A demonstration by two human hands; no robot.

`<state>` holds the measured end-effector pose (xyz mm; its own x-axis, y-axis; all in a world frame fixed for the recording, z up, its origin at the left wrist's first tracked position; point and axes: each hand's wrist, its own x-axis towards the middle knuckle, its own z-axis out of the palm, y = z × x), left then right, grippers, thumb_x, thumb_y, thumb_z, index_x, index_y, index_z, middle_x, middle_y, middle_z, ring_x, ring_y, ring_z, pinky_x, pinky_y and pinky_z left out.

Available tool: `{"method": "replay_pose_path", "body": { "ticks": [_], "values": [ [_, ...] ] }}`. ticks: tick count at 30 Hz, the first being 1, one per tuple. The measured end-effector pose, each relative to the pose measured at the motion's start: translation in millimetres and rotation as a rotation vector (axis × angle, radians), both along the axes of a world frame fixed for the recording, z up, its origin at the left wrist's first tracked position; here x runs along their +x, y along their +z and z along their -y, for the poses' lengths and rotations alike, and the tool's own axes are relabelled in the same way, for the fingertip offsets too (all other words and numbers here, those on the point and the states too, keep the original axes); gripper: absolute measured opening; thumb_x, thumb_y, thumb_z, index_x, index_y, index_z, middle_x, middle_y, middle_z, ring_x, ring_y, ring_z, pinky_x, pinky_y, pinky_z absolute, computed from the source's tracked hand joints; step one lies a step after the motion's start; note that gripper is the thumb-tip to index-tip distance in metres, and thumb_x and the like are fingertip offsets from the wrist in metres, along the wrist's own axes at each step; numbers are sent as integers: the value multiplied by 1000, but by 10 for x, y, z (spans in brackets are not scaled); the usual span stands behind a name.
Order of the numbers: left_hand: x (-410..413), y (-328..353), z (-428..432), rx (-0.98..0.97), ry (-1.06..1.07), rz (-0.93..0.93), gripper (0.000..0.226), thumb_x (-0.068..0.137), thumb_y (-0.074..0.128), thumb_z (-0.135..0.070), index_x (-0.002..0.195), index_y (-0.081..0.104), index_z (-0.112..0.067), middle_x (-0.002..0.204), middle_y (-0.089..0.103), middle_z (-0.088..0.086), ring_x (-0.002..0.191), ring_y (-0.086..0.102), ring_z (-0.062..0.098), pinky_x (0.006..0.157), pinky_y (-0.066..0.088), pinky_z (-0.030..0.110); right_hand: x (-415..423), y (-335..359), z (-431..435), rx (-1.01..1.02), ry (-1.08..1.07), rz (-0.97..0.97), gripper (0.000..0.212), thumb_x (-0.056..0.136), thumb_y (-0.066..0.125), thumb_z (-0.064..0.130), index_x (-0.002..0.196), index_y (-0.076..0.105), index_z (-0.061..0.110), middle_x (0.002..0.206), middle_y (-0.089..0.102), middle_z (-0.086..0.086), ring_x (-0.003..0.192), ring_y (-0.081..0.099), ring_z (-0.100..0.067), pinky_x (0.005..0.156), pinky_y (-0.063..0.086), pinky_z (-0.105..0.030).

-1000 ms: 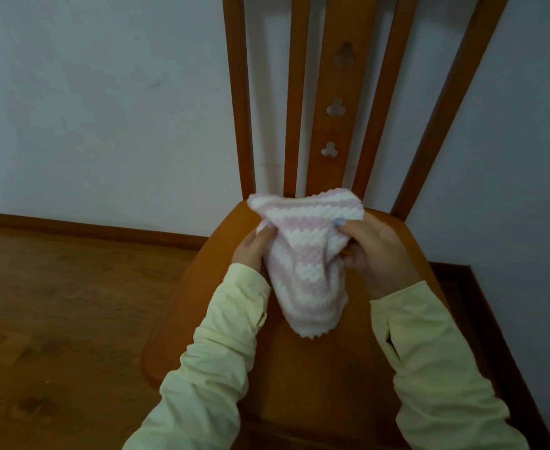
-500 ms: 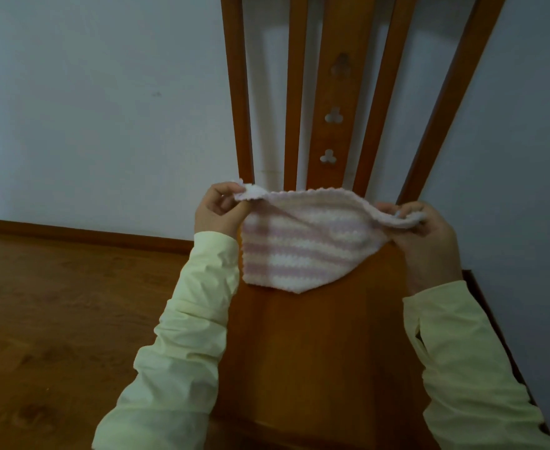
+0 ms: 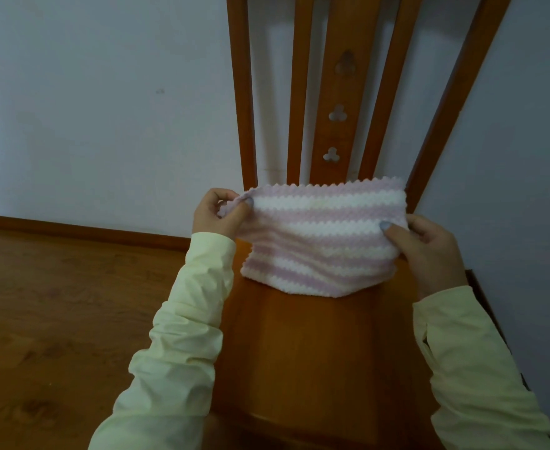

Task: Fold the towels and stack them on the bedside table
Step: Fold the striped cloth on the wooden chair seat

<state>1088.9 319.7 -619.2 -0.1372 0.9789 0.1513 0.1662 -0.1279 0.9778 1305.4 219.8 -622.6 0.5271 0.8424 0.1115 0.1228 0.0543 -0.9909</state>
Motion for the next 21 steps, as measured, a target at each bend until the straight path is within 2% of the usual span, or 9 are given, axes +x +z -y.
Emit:
{"method": "replay_pose_path", "body": {
  "ticks": [2,5,7,10,12,14,17,19,21],
  "values": [
    [-14,-18,-7,-99,-4,-26,8,85,60,-15,94,58,-14,95,57,3,94,53,21,82,50,34,-1,-26,5,-49,-18,70,21,84,64,17,104,67,11,94,66,1,85,61,-9,69,49,-18],
    [-32,-49,-46,-201,-19,-111,27,87,58,-20,112,62,-8,98,56,3,98,52,22,83,44,32,2,-50,-12,-97,-77,194,24,81,67,20,104,68,9,96,66,-6,92,60,-22,80,48,-29],
    [-41,-40,-72,-208,-28,-139,32,86,60,-20,114,62,-4,98,58,4,100,55,24,81,43,29,8,-46,-26,-118,-81,219,9,82,67,20,91,68,15,85,64,-7,89,60,-25,82,49,-34],
    [-35,-9,-119,-193,9,-271,35,85,62,-27,113,64,-7,107,62,11,105,57,30,84,45,33,11,-52,-26,-143,-40,182,9,88,60,20,83,65,14,67,62,-3,63,61,-18,64,48,-28],
    [-39,47,-117,-232,27,-380,28,86,59,-36,97,68,-13,94,61,8,94,58,32,82,46,34,-15,-27,-12,-159,-24,87,14,91,56,21,100,63,13,67,68,-1,48,63,-12,47,46,-20],
    [-41,76,-101,-258,14,-414,31,86,55,-44,69,59,-18,77,58,9,75,57,30,76,49,34,-29,-6,-11,-134,-2,-16,19,93,52,21,110,59,15,77,71,-3,50,67,-13,42,48,-18],
    [3,71,-69,-220,-5,-172,26,89,53,-40,75,57,-18,78,63,9,76,64,33,78,57,43,-53,52,-22,-58,17,-83,15,94,51,21,103,62,17,91,71,-4,70,71,-16,59,59,-27],
    [63,107,-42,-163,-42,53,16,92,51,-30,78,58,-23,82,64,1,86,65,26,76,57,39,-61,84,-30,-3,10,-29,12,94,50,22,92,61,23,98,68,-2,90,68,-19,75,58,-33],
    [93,172,-33,-85,-77,121,19,93,50,-25,75,56,-26,83,61,-1,90,61,19,74,56,30,-62,122,-39,41,-4,24,16,94,46,16,88,59,24,100,64,-2,96,61,-18,78,53,-31]
  ]
}}
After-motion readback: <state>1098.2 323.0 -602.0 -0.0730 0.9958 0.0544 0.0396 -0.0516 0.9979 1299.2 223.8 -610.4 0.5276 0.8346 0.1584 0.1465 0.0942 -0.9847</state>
